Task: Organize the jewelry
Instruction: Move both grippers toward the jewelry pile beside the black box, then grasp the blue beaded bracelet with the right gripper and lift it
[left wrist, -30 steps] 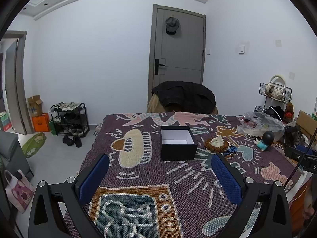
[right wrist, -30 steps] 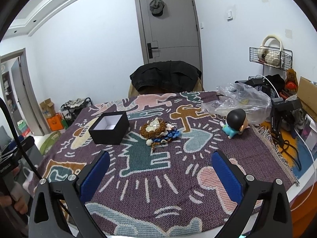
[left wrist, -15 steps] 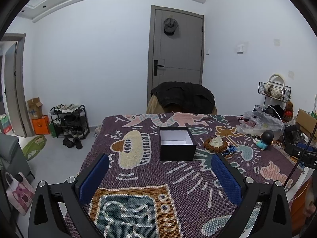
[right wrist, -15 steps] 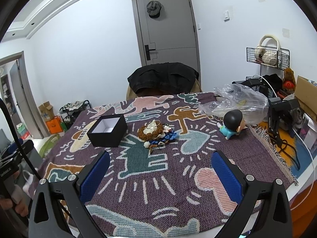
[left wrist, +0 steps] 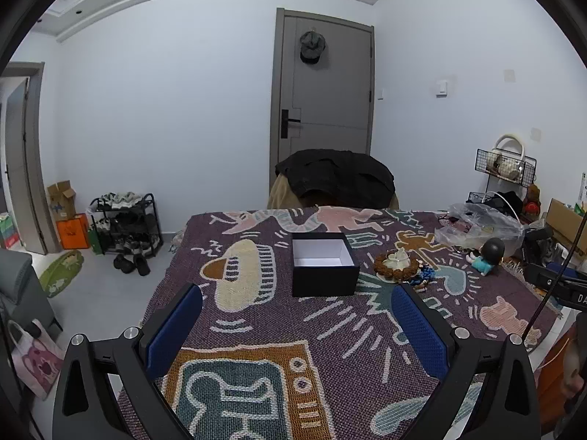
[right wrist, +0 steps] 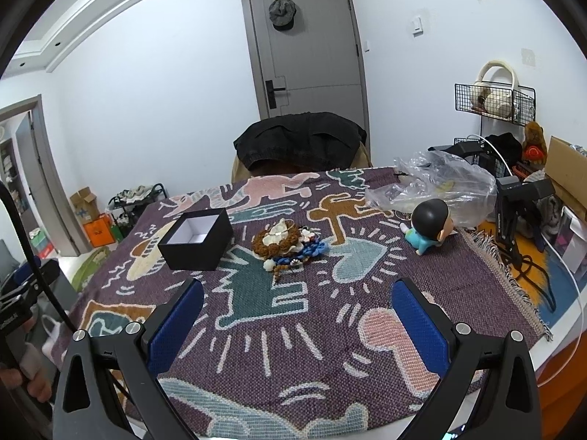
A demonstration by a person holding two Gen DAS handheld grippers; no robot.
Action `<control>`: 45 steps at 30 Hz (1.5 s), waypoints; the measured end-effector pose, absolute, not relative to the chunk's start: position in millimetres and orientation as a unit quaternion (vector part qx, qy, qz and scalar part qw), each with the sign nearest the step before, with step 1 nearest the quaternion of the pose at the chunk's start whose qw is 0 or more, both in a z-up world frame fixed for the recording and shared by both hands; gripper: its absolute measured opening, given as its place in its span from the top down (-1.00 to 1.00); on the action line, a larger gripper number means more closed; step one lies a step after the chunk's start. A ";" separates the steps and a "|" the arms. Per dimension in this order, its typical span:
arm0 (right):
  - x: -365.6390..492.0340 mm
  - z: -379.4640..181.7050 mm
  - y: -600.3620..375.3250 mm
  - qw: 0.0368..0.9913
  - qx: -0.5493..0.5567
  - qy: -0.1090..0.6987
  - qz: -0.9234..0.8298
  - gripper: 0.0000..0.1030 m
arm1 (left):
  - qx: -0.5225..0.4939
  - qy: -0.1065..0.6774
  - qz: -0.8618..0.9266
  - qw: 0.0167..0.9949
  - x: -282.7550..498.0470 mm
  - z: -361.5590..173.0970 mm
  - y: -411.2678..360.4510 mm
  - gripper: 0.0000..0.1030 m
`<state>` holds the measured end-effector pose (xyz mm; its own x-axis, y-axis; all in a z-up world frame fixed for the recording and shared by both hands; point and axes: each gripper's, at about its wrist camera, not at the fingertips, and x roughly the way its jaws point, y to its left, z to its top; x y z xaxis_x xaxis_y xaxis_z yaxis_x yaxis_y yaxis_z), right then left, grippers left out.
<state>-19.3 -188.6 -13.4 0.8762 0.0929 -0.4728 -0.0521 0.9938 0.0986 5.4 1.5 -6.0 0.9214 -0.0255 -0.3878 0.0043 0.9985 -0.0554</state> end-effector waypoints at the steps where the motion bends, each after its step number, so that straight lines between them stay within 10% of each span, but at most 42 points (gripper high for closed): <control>1: -18.0 -13.1 -189.4 0.967 0.039 0.247 0.037 -1.00 | -0.028 0.201 -0.009 0.979 6.5 -6.7 1.5 -1.00; 14: 14.4 -18.5 -227.2 0.956 0.086 0.280 0.026 -0.98 | -0.027 0.207 -0.090 0.974 36.6 -1.5 -21.5 -0.96; 28: 58.7 -28.7 -250.1 0.936 0.153 0.314 0.042 -0.10 | -0.014 0.249 -0.171 0.953 96.1 -2.2 -76.8 -0.36; 45: 101.1 -64.9 -289.5 0.907 0.255 0.331 0.054 0.01 | 0.024 0.361 -0.209 0.909 191.4 -43.1 -145.1 -0.28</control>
